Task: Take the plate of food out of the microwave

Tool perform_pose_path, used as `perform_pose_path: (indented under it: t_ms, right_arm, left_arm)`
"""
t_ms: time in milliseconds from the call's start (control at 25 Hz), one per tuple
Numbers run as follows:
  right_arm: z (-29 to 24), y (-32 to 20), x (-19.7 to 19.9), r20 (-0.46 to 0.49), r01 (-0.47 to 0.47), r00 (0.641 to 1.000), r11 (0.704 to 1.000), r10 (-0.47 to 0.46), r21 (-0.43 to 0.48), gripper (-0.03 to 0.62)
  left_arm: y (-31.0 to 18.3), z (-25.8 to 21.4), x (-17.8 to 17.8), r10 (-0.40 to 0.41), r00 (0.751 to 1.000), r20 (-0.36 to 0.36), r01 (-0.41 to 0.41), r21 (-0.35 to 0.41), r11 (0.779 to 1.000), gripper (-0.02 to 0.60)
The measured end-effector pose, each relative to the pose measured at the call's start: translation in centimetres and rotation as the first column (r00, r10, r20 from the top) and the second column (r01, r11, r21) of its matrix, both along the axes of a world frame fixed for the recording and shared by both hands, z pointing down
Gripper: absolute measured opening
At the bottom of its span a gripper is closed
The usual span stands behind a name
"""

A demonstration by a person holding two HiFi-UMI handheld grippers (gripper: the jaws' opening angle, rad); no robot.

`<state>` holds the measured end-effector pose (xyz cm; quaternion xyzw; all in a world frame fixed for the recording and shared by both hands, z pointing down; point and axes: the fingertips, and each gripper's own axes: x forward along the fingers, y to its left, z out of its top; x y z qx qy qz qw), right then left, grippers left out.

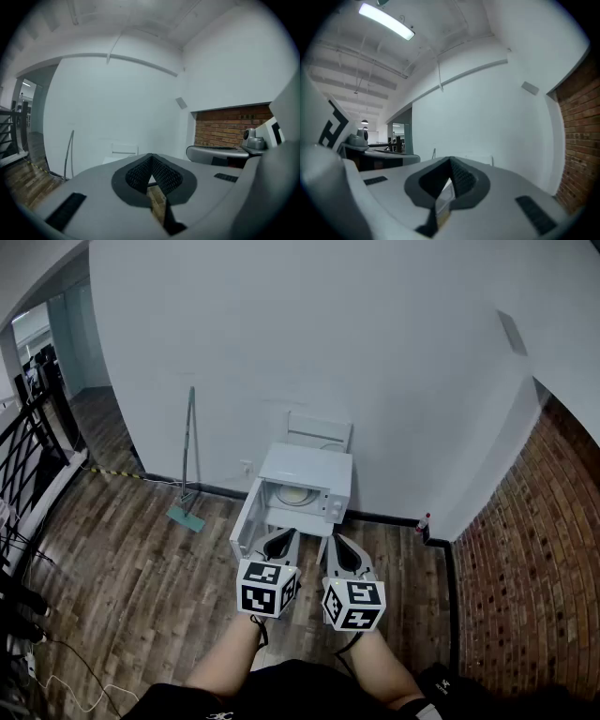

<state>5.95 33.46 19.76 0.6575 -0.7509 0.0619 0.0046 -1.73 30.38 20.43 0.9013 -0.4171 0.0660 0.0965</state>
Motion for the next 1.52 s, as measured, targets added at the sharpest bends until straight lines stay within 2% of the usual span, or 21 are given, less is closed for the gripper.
perform_pose_path:
  t_ms: [480,840,1160,1520]
  right_arm:
    - [1.1,-1.8,-1.6,0.041,-0.04,0.998,0.999,0.041,-0.024,0.006]
    - [2.9,-3.6,-6.5,0.034,-0.026,0.999,0.998,0.028,-0.055,0.006]
    - [4.4,-4.6,-10.0,0.035,-0.055,0.998,0.995,0.059,-0.088,0.006]
    - [5.9,-6.6,-9.9,0.001,-0.074,0.997,0.99,0.074,-0.119,0.006]
  left_arm:
    - [-1.2,0.9,-2.1,0.009,1.0,-0.001,-0.009,-0.016,1.0,-0.002]
    - [-2.8,2.8,-6.6,0.011,1.0,-0.004,-0.011,-0.052,0.999,-0.002]
    - [-4.1,4.1,-10.5,0.033,0.999,-0.017,-0.034,-0.083,0.996,-0.002]
    - [-6.0,6.4,-10.4,0.059,0.997,-0.04,-0.064,-0.143,0.988,-0.002]
